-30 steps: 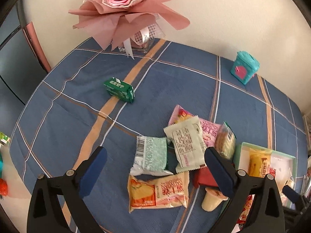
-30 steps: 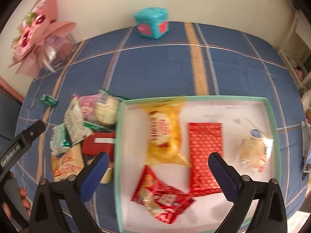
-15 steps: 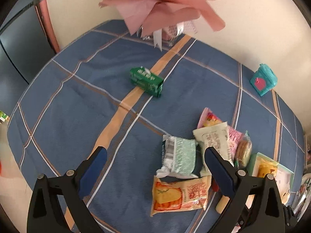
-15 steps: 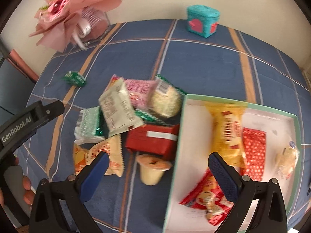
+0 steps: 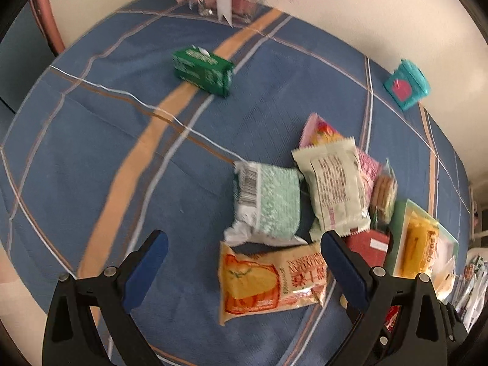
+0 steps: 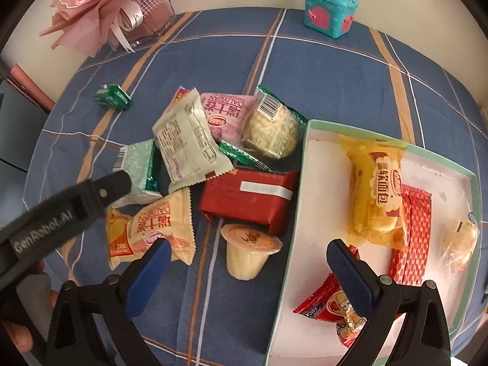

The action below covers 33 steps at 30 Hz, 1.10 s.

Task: Organize snacks
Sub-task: 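Withdraw both open tools from the tray back toward the snack pile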

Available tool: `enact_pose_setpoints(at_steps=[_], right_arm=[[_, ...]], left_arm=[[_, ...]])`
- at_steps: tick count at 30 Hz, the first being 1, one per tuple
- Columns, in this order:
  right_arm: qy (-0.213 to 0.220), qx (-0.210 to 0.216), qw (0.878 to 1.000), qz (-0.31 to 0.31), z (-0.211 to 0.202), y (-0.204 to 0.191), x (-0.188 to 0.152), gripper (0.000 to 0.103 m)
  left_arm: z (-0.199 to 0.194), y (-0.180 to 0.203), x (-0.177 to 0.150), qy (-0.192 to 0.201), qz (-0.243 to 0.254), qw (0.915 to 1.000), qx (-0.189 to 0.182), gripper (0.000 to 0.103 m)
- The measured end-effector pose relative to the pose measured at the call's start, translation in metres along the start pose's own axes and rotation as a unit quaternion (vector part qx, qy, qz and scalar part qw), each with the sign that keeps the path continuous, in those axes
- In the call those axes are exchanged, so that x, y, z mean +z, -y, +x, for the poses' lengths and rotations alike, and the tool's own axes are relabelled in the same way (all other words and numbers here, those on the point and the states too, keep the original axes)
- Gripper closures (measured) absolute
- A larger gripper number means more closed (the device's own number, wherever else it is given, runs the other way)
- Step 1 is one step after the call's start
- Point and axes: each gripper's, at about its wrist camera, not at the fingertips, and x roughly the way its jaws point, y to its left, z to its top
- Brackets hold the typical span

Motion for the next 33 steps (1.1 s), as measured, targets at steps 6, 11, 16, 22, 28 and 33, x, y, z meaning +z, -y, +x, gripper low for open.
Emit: enact_pose_setpoints(at_steps=[6, 11, 16, 22, 28, 33], right_arm=[[-0.005, -0.002, 1.0, -0.002, 0.001, 0.005, -0.002, 0.0], [-0.007, -0.004, 1.0, 0.003, -0.005, 0.017, -0.006, 0.0], [-0.005, -0.001, 1.0, 0.016, -0.009, 0.025, -0.005, 0.0], [-0.004, 0.005, 1.0, 0.017, -0.013, 0.025, -0.007, 0.0], [0.001, 0.01, 1.0, 0.03, -0.02, 0.031, -0.011, 0.0], [0.0, 0.012, 0.999, 0.037, -0.025, 0.037, -0.019, 0.0]], left_arm=[[0.015, 0.007, -0.007, -0.029, 0.021, 0.9993, -0.01, 0.003], [0.01, 0.005, -0.004, -0.008, 0.012, 0.9996, 0.025, 0.003], [0.01, -0.02, -0.003, 0.001, -0.032, 0.9964, 0.078, 0.003], [0.02, -0.035, -0.011, -0.026, -0.049, 0.9929, 0.105, 0.003], [0.027, -0.033, -0.024, -0.047, -0.049, 0.9925, 0.102, 0.003], [0.021, -0.036, -0.032, -0.05, -0.06, 0.9937, 0.08, 0.003]])
